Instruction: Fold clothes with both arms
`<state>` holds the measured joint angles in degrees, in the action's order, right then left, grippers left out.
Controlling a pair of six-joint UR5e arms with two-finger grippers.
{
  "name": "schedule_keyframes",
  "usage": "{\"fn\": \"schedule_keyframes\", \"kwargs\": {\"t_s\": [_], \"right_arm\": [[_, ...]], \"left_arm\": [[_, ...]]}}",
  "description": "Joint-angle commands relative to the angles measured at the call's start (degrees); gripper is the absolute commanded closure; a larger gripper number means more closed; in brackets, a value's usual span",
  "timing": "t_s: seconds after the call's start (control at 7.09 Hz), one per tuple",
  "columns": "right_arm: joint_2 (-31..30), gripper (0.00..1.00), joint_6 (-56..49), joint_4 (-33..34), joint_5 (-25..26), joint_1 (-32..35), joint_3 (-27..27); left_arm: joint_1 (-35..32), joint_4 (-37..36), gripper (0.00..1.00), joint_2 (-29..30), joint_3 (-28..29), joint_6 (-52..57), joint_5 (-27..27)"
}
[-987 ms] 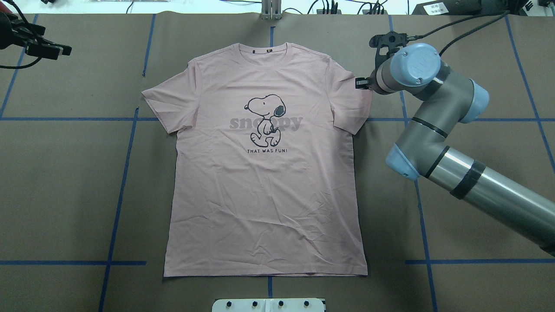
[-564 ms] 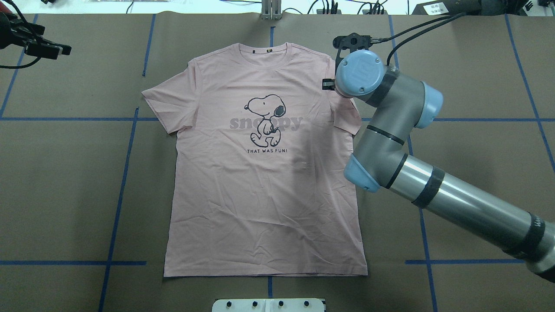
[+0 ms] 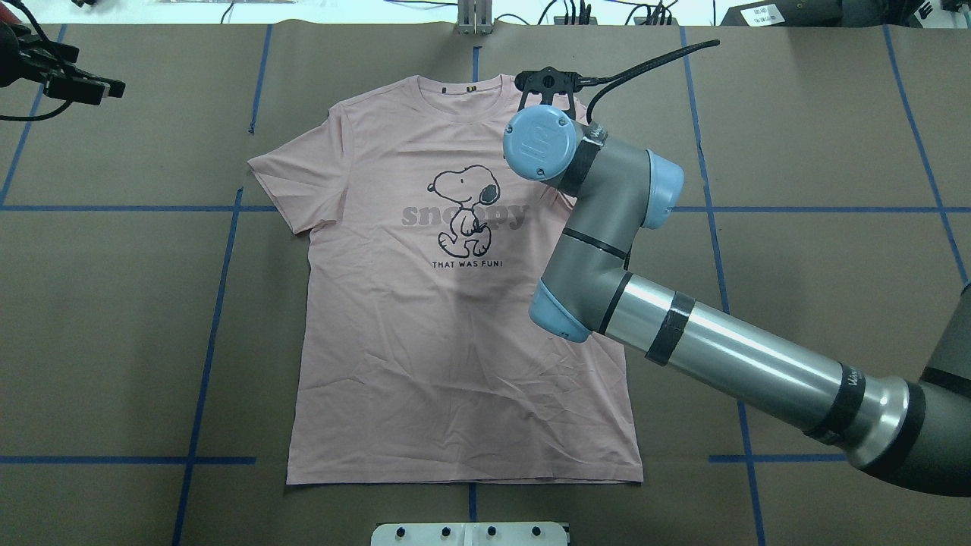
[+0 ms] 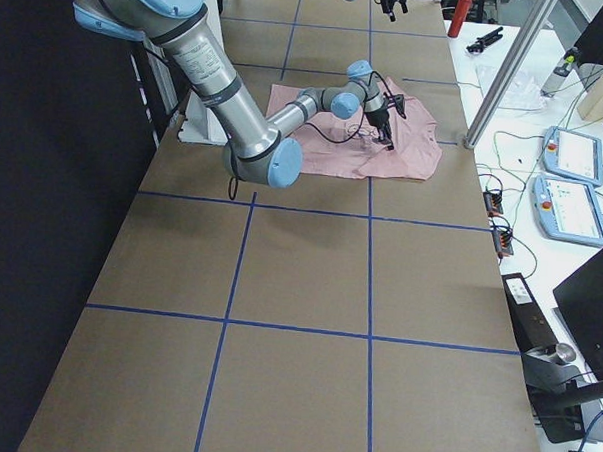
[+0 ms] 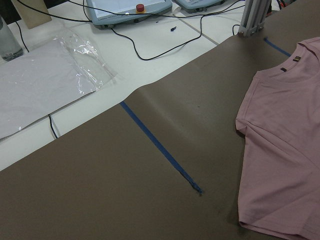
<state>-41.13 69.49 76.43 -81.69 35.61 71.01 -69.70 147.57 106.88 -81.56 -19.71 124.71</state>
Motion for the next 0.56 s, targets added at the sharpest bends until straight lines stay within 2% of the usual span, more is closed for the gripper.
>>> {"fn": "schedule_keyframes", "kwargs": {"t_s": [0.0, 0.14, 0.28, 0.42], "right_arm": [[0.9, 0.0, 0.0, 0.0, 0.0, 0.0, -0.9], [1.7, 0.0, -1.5, 0.5, -2.9, 1.9, -0.5], [1.8, 0.0, -3.6, 0.8, -12.8, 6.0, 0.0], [1.6, 0.0, -7.8, 1.2, -19.8, 10.6, 1.5]], "left_arm": [[0.0, -0.3, 0.0, 0.0, 0.1, -0.1, 0.0], [0.2, -0.2, 0.0, 0.1, 0.4, 0.2, -0.1], [1.7, -0.8, 0.0, 0.3, 0.6, -0.4, -0.2], [2.8, -0.6, 0.0, 0.5, 1.1, -8.9, -1.6]]}}
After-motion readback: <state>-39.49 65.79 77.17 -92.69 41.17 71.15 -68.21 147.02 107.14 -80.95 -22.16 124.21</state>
